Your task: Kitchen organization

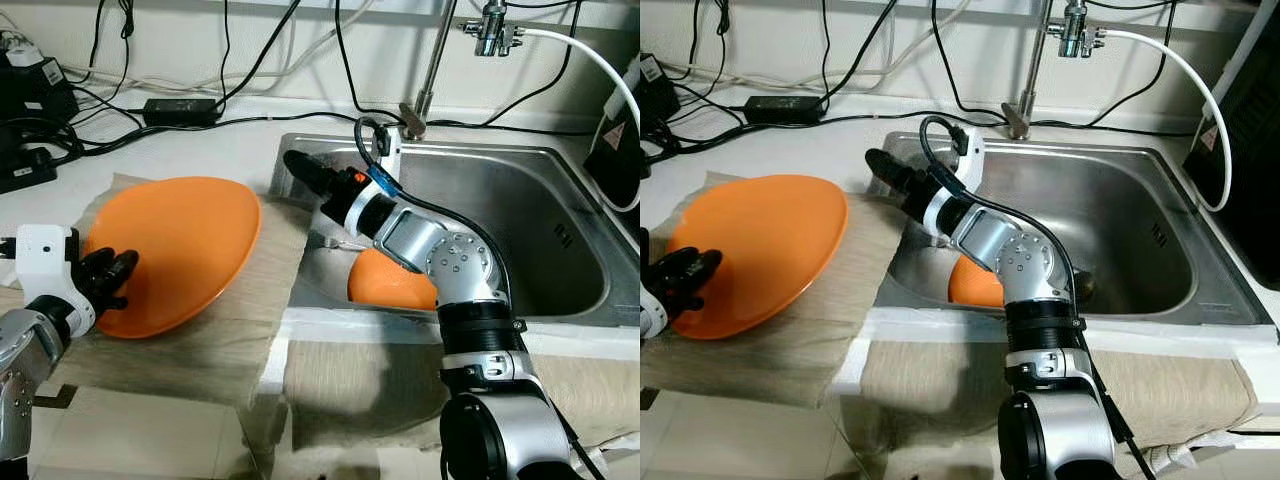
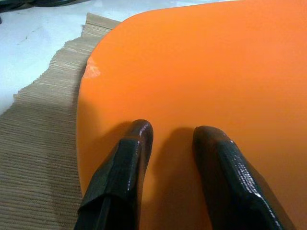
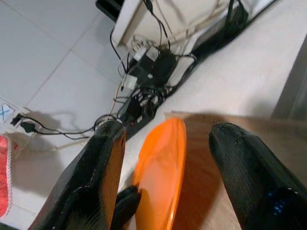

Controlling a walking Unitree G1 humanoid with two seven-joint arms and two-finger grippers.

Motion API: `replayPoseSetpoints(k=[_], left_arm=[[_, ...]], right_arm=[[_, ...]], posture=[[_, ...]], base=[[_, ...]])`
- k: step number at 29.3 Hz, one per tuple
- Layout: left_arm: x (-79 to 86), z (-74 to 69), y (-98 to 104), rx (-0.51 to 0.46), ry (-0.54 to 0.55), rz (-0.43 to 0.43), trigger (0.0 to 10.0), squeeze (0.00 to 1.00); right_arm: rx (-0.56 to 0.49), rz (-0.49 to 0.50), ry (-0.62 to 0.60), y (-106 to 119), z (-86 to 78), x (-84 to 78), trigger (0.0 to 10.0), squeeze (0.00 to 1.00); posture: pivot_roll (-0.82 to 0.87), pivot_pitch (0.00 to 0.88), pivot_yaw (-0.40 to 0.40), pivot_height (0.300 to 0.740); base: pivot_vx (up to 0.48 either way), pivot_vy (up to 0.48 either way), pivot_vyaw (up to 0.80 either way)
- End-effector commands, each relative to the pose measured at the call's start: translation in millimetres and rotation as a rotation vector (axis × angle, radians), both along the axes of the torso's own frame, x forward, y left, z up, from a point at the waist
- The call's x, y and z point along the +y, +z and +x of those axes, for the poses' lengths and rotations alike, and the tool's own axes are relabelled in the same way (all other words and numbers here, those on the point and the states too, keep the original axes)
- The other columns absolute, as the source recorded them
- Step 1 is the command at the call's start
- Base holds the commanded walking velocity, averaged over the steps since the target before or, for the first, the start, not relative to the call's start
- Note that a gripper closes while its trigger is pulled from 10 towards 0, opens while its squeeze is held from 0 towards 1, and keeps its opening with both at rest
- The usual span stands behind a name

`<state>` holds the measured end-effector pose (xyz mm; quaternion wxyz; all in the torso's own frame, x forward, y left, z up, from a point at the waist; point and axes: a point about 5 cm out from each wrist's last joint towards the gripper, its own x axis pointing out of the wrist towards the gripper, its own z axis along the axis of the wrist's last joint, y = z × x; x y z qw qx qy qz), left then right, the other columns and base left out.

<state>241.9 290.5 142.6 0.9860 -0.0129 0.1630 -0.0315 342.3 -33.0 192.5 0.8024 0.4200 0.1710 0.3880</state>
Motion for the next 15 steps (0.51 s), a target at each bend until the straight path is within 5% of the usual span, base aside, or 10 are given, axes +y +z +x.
replayPoseSetpoints(k=[1,15], left_arm=[[-11.9,-13.8,-51.3,0.241,-0.012,-0.073,10.0,0.00],[-15.8,-10.9,-54.6,0.245,-0.031,-0.077,10.0,0.00]], right_arm=[[0.057,0.069,0.102,-1.4,-13.9,40.3,10.0,0.00],[0.160,0.006,0.187,-33.9,-22.8,69.6,10.0,0.00]], posture=[[0.21,0.015,-0.063,0.740],[0.22,0.009,-0.065,0.740]], base=[[0.000,0.000,0.00],[0.000,0.000,0.00]])
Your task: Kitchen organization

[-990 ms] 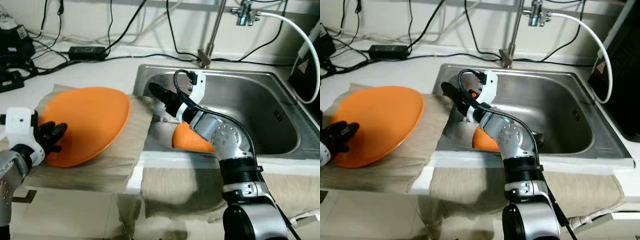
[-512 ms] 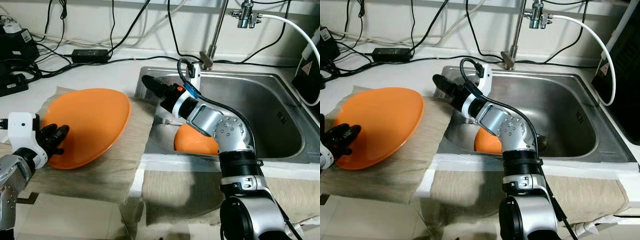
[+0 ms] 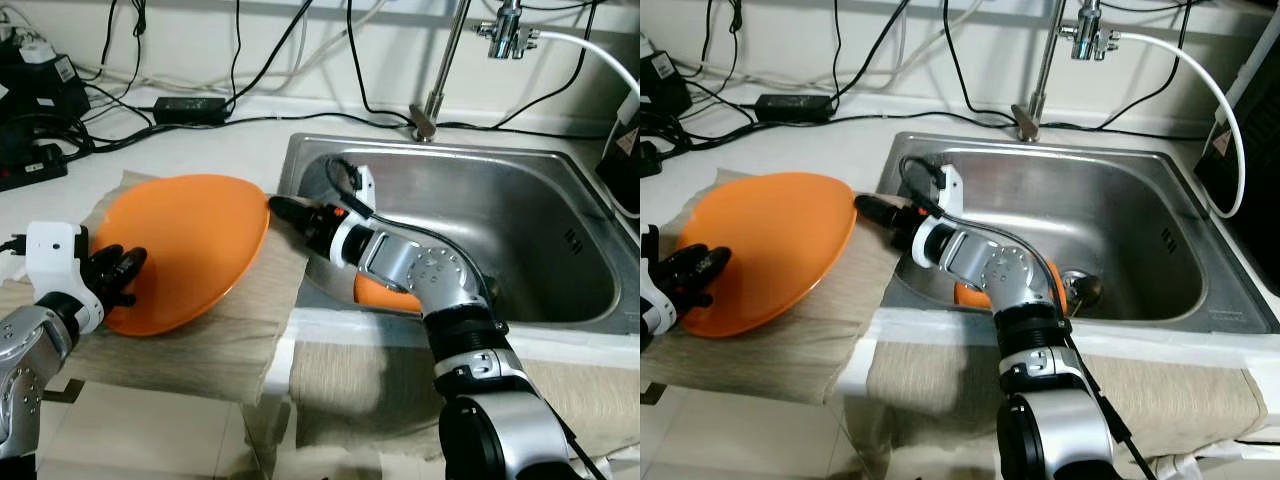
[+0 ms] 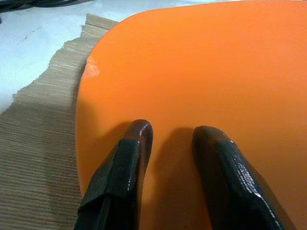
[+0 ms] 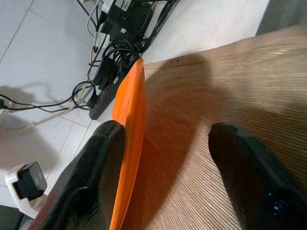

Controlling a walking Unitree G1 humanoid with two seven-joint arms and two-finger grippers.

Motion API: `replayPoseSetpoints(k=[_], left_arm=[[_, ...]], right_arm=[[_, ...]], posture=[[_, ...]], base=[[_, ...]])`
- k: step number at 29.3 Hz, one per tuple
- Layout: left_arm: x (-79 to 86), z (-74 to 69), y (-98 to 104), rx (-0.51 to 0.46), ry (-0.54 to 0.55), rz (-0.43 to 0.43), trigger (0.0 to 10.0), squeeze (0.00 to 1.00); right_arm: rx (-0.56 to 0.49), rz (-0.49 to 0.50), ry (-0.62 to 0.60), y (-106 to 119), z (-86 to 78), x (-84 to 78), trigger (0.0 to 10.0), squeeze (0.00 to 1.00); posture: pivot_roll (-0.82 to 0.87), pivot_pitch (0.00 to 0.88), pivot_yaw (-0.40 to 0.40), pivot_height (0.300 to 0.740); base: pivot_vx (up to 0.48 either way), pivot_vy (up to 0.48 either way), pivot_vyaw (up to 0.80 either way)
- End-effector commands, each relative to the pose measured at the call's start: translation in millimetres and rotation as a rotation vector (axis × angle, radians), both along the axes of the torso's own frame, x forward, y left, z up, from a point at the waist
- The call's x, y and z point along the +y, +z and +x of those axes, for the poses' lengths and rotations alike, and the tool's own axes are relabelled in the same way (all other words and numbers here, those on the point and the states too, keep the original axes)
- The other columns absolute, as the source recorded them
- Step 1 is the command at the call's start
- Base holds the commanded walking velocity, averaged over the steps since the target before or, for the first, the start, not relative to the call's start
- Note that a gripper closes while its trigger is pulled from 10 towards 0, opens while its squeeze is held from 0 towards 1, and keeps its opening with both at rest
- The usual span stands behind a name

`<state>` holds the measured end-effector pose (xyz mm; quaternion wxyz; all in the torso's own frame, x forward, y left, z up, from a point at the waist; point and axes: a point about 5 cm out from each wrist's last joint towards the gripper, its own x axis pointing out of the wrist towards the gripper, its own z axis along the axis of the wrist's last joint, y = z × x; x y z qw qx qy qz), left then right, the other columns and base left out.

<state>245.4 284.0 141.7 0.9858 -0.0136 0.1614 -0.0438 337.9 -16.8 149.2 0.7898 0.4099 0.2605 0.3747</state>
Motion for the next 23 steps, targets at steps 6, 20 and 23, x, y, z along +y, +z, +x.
replayPoseSetpoints(k=[6,20,23], left_arm=[[-11.8,-13.7,-54.9,0.250,-0.017,-0.070,10.0,0.00],[-17.3,-9.1,-57.7,0.248,-0.035,-0.073,10.0,0.00],[-19.4,-8.3,-57.6,0.248,-0.039,-0.074,10.0,0.00]], right_arm=[[-0.003,0.084,0.138,10.3,-19.6,63.8,10.0,0.00],[-0.168,0.101,0.211,25.4,-27.0,82.5,10.0,0.00],[-0.176,0.094,0.217,24.8,-27.8,84.9,10.0,0.00]], posture=[[0.22,0.005,-0.071,0.740],[0.22,0.000,-0.076,0.740],[0.22,0.000,-0.078,0.740]], base=[[0.000,0.000,0.00],[0.000,0.000,0.00],[0.000,0.000,0.00]])
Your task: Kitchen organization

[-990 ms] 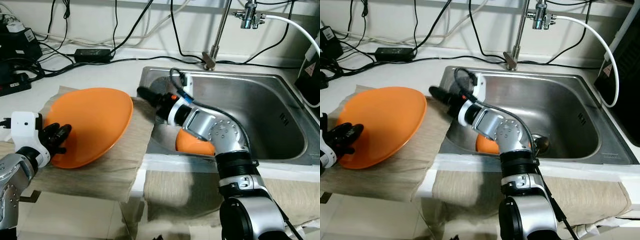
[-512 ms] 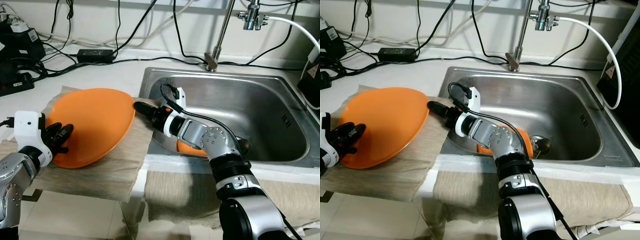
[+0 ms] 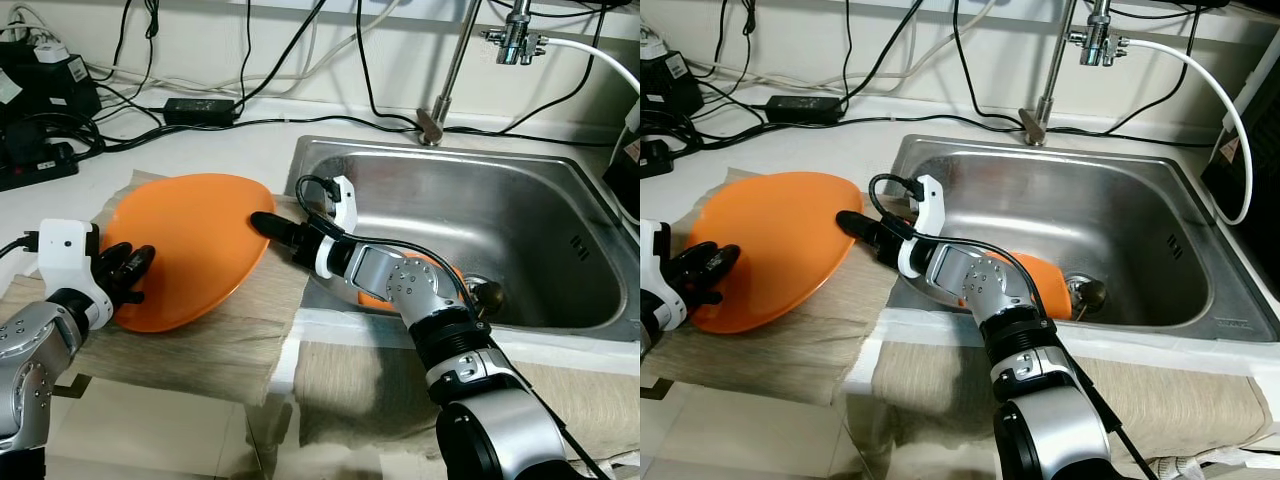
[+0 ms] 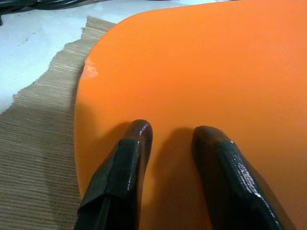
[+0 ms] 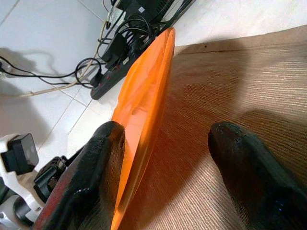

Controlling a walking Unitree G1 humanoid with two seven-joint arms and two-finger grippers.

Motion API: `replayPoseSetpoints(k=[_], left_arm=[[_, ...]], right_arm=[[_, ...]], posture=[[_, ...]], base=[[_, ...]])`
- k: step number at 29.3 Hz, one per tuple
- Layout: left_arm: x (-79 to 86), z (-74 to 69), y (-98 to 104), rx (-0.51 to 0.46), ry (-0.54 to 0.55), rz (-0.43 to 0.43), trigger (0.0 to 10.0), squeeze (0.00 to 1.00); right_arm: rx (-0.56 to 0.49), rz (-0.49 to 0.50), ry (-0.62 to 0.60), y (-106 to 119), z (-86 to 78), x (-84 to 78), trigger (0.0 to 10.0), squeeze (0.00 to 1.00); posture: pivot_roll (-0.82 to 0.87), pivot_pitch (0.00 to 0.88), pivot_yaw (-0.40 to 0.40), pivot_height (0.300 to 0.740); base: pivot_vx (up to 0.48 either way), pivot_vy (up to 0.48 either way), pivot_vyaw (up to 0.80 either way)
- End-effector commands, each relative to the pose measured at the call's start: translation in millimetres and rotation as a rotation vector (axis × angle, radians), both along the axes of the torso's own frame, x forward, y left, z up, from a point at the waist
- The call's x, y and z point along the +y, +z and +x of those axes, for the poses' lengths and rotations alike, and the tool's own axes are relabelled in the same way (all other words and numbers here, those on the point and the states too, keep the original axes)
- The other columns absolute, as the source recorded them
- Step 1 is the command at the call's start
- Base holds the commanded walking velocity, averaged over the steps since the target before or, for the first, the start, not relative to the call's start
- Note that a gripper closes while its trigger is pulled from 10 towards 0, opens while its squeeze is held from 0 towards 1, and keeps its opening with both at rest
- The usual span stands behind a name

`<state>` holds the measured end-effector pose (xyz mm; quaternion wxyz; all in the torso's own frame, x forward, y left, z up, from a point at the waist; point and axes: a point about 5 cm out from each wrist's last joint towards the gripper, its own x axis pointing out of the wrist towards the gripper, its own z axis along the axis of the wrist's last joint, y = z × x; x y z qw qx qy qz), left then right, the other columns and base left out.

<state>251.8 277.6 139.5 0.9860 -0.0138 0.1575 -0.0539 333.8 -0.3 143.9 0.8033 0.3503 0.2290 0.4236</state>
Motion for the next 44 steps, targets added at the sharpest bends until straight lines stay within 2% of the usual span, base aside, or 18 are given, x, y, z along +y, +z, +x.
replayPoseSetpoints(k=[1,6,7,8,16,44], left_arm=[[-13.6,-14.6,-55.5,0.256,-0.021,-0.068,10.0,0.00],[-15.6,-13.6,-55.6,0.254,-0.026,-0.068,10.0,0.00],[-16.2,-13.3,-55.3,0.252,-0.027,-0.068,10.0,0.00],[-17.1,-12.8,-54.7,0.250,-0.030,-0.069,10.0,0.00],[-18.6,-10.7,-53.7,0.244,-0.035,-0.070,10.0,0.00],[-21.2,-7.6,-53.0,0.240,-0.043,-0.072,10.0,0.00]], right_arm=[[-0.031,0.130,0.158,29.1,-24.0,69.2,10.0,0.00],[-0.057,0.071,0.130,20.0,-22.0,69.9,10.0,0.00],[-0.060,0.051,0.118,16.8,-21.2,69.4,3.4,0.00],[-0.063,0.024,0.104,12.2,-20.5,68.7,0.0,0.00],[-0.064,-0.007,0.080,5.8,-19.3,66.6,0.0,0.00],[-0.034,0.019,0.056,2.2,-17.2,65.8,0.0,0.00]], posture=[[0.22,0.000,-0.079,0.740],[0.22,0.000,-0.079,0.740],[0.22,0.000,-0.079,0.740],[0.22,0.000,-0.079,0.740],[0.22,0.000,-0.079,0.740],[0.21,0.000,-0.077,0.740]], base=[[0.000,0.000,0.00],[0.000,0.000,0.00],[0.000,0.000,0.00],[0.000,0.000,0.00],[0.000,0.000,0.00],[0.000,0.000,0.00]])
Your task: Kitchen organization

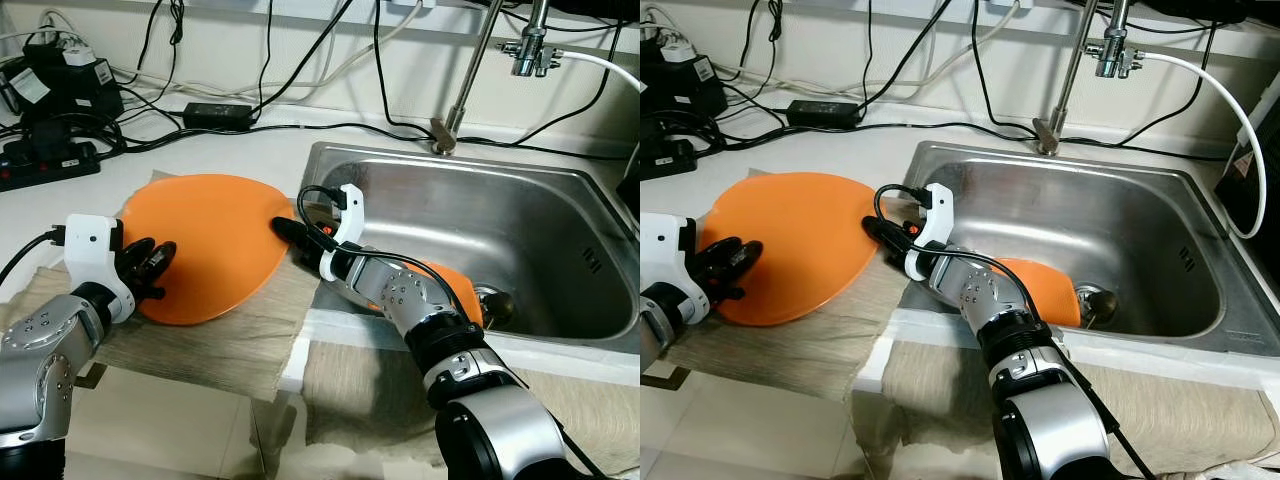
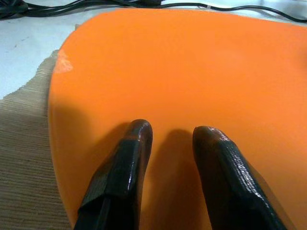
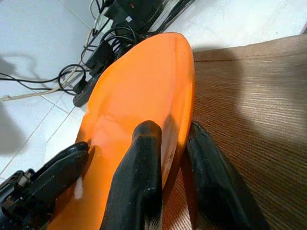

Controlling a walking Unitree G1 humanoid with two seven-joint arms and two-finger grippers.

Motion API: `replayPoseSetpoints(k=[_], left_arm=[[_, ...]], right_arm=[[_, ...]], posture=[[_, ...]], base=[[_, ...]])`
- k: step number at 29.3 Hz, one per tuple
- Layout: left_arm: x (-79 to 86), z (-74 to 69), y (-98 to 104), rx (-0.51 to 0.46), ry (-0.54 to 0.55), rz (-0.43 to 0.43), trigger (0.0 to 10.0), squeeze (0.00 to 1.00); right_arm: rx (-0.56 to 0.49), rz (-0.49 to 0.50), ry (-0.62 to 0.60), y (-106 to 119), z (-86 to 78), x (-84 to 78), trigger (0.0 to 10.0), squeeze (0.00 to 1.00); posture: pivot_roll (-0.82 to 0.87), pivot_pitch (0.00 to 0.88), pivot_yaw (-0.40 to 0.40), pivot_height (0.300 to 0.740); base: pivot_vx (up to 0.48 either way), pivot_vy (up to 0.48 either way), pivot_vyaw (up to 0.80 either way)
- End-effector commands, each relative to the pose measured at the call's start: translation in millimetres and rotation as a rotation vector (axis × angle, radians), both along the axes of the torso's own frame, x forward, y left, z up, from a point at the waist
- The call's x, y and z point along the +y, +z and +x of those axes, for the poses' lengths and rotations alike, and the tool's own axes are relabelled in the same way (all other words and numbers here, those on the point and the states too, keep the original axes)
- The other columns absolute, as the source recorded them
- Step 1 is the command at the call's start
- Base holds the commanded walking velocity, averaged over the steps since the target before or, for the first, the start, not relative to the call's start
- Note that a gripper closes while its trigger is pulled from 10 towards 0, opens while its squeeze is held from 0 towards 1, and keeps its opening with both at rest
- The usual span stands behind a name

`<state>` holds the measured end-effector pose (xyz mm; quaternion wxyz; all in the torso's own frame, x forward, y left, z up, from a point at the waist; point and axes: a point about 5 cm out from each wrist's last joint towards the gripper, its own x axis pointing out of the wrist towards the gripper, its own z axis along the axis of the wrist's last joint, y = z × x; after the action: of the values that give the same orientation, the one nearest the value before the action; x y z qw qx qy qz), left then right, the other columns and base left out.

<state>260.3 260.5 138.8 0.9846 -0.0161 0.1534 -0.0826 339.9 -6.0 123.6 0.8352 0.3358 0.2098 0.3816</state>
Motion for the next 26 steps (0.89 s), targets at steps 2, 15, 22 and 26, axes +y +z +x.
replayPoseSetpoints(k=[2,15,22,26], left_arm=[[-4.1,-16.1,-52.3,0.249,0.010,-0.051,10.0,0.00],[-4.1,-16.1,-52.3,0.249,0.010,-0.051,10.0,0.00],[-4.1,-16.1,-52.3,0.249,0.010,-0.051,10.0,0.00],[-4.1,-16.1,-52.3,0.249,0.010,-0.051,10.0,0.00]], right_arm=[[-0.005,0.065,0.159,22.4,-23.3,71.4,0.0,0.00],[-0.005,0.065,0.159,22.4,-23.3,71.4,0.0,0.00],[-0.005,0.065,0.159,22.4,-23.3,71.4,0.0,0.00],[-0.005,0.065,0.159,22.4,-23.3,71.4,0.0,0.00]], posture=[[0.21,0.000,-0.077,0.740],[0.21,0.000,-0.077,0.740],[0.21,0.000,-0.077,0.740],[0.21,0.000,-0.077,0.740]], base=[[0.000,0.000,0.00],[0.000,0.000,0.00],[0.000,0.000,0.00],[0.000,0.000,0.00]])
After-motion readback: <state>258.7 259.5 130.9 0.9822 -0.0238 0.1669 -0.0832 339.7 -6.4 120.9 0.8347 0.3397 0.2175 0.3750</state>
